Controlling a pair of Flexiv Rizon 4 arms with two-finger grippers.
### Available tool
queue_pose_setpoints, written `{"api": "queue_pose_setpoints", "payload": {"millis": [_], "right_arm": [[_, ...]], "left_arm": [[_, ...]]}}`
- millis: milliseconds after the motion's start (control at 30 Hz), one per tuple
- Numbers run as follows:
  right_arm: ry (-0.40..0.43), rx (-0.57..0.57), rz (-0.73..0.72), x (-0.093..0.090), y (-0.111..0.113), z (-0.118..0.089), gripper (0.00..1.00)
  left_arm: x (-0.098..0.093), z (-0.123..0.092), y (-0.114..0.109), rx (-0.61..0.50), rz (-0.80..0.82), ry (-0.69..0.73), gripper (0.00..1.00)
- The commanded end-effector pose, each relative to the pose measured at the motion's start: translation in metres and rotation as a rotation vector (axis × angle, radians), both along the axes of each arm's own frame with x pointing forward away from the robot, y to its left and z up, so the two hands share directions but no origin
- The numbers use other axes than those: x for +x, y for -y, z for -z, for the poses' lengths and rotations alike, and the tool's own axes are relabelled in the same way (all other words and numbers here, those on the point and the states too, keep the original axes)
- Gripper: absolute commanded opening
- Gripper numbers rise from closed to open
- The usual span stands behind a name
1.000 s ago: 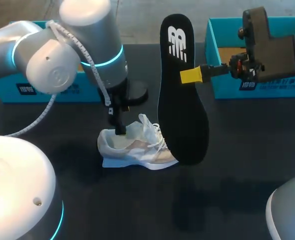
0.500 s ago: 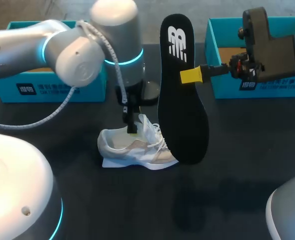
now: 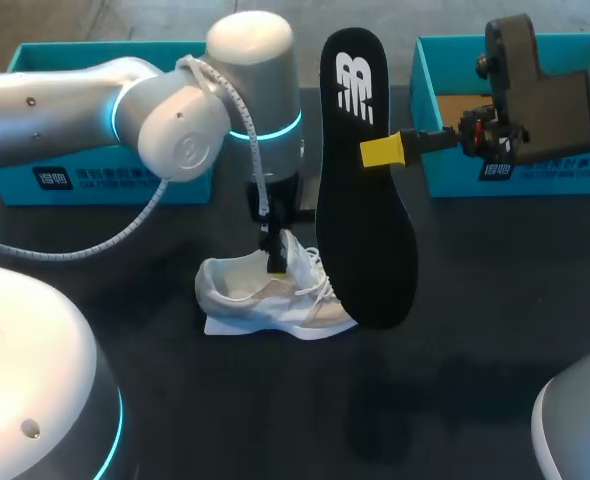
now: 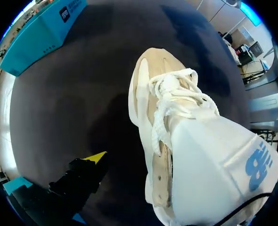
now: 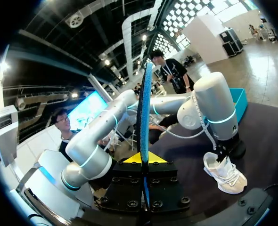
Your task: Take the shoe out of the shoebox, open the shoe tongue, remove and reinsert the insole, then place the shoe into the shoebox
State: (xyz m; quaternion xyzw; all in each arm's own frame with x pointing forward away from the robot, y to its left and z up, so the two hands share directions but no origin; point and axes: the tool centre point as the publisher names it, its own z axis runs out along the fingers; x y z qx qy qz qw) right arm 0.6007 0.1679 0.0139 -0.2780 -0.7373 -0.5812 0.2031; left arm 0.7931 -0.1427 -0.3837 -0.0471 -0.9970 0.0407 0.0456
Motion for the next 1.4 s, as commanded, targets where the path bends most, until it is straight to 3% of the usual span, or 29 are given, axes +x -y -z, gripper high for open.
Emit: {"api": "queue_pose_setpoints", "payload": {"millis": [33,100,233,300,333,367,400,467,800,867,933,967,1100,1133,1400], "right_arm": [[-0.002,-0.003,-0.004,0.004,-0.004,0.000,0.00],[-0.002,-0.003,-0.004,0.004,-0.004,0.000,0.00],[-0.002,-0.003,-0.004,0.004,-0.004,0.000,0.00],[-0.002,-0.003,-0.004,0.004,-0.004,0.000,0.00],[-0.002,-0.003,-0.004,0.004,-0.004,0.000,0.00],[-0.002,-0.003,-0.004,0.004,-0.004,0.000,0.00],[-0.002,-0.003,-0.004,0.004,-0.004,0.000,0.00],[-0.002,-0.003,-0.004,0.004,-0.004,0.000,0.00],[-0.002,-0.003,-0.004,0.004,-0.004,0.000,0.00],[-0.002,-0.003,-0.004,0.004,-0.004,0.000,0.00],[-0.002,-0.003,-0.004,0.004,-0.004,0.000,0.00],[-0.002,-0.003,-0.004,0.004,-0.004,0.000,0.00],[-0.002,-0.003,-0.004,0.004,-0.004,0.000,0.00],[-0.002,-0.003,-0.004,0.004,-0.004,0.000,0.00],[-0.002,-0.003,-0.004,0.004,-0.004,0.000,0.00]], "left_arm": [[-0.003,0.003,-0.001,-0.004,0.001,-0.004,0.45],[-0.005,0.002,-0.003,-0.005,0.001,-0.005,0.44],[-0.006,0.003,-0.006,0.000,0.000,-0.008,0.33],[-0.007,0.003,-0.007,0.002,-0.003,-0.008,0.37],[-0.007,0.003,-0.008,0.001,-0.004,-0.009,0.46],[-0.008,0.002,-0.008,0.000,-0.005,-0.009,0.73],[-0.008,0.002,-0.009,-0.001,-0.005,-0.008,0.87],[-0.009,0.000,-0.010,-0.003,-0.007,-0.007,1.00],[-0.009,0.002,-0.016,-0.003,-0.029,-0.009,1.00],[-0.010,0.004,-0.016,-0.001,-0.030,-0.013,0.84],[-0.010,0.005,-0.015,-0.003,-0.030,-0.018,0.44],[-0.010,0.006,-0.014,-0.003,-0.029,-0.020,0.39],[-0.010,0.007,-0.010,-0.001,-0.016,-0.024,0.05],[-0.010,0.006,-0.010,0.000,-0.013,-0.023,0.00],[-0.008,0.000,-0.009,-0.004,0.044,-0.017,0.00]]}}
